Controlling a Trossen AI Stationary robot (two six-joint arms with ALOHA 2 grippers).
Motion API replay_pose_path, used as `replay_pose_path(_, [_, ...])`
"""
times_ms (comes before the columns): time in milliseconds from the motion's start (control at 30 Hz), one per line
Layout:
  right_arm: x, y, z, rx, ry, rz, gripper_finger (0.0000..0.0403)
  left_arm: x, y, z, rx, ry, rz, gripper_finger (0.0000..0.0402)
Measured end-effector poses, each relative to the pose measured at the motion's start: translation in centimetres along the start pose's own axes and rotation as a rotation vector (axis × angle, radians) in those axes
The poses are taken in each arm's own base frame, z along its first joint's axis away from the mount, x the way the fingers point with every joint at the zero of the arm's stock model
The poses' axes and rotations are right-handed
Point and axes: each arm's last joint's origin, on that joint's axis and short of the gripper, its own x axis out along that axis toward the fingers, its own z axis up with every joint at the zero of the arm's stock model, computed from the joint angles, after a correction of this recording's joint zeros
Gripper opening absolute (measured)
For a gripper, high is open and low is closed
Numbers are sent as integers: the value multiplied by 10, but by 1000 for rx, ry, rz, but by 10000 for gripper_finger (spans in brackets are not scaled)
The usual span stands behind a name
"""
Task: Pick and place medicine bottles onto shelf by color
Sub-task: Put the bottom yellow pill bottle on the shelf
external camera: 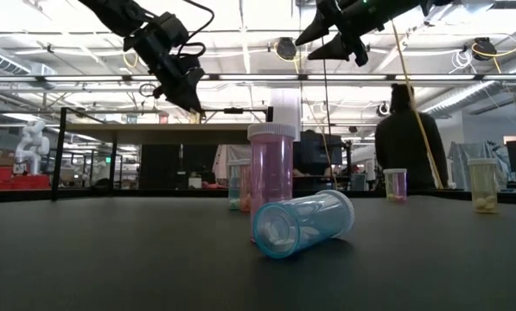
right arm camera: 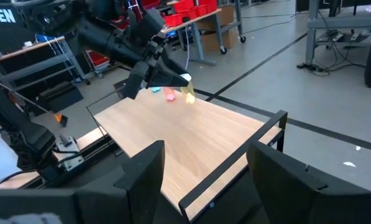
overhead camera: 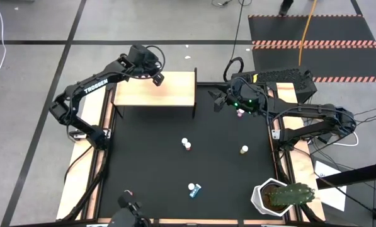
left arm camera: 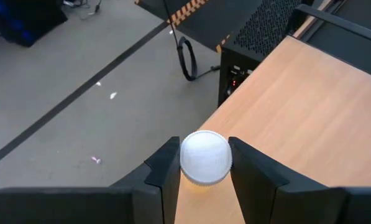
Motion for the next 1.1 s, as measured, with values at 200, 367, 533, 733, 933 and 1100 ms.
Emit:
replay_pose_path(200, [0,0,0,5,0,4,224,3,4,-1,-22,8,8,124])
replay_pose_path(367, [0,0,0,6,-1,5,224,4,4,-1,-42,8,10,124])
replay_pose_path(533, [0,0,0,6,-1,5,224,4,4,-2,-42,13,9,124])
replay_pose_path(733, [0,0,0,6,0,8,224,6,3,-5,-42,43,4,124])
replay_pose_path(933, [0,0,0,6,1,8,224,6,3,-5,-39,39,4,124])
replay_pose_path(1100, [0,0,0,6,1,9,224,6,3,-5,-39,40,4,125])
